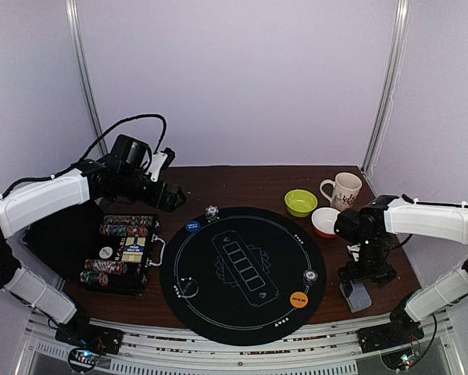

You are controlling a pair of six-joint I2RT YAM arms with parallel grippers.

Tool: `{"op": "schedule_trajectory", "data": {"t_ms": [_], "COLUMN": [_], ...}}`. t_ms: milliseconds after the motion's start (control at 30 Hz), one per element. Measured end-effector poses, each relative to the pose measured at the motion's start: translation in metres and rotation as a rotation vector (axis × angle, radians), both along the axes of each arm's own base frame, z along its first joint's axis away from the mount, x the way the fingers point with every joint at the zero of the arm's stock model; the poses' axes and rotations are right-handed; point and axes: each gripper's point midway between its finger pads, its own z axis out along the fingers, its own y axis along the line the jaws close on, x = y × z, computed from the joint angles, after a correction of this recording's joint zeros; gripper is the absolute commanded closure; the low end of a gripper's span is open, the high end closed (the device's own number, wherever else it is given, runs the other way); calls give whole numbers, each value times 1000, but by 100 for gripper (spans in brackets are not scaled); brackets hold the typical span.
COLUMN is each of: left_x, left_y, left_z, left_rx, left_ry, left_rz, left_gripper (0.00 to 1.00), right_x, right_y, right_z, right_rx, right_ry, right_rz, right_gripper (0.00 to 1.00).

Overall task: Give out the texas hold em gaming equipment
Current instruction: Pick up the face-down deck piles from the corner of the board.

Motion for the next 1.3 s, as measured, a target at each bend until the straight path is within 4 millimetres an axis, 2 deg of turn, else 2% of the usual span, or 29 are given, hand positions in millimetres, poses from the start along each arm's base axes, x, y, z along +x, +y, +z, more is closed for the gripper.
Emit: {"op": "schedule_trajectory", "data": {"t_ms": [267, 800, 1300], "left_x": [0, 3, 6], "left_y": [1, 2, 8], "left_z": [2, 4, 0], "left_rx": [-18, -24, -20], "left_ry": [-16, -28, -26], "left_rz": [-10, -8, 5], "left_gripper": [2, 2, 2], "right_x": [-2, -8, -9], "right_y": [4, 2, 4], "right_z": [-8, -36, -37], "right_rx": [26, -19, -7], "right_ry": [18, 106, 124], "right_rz": [11, 10, 19], "right_gripper": [0, 1, 6]}}
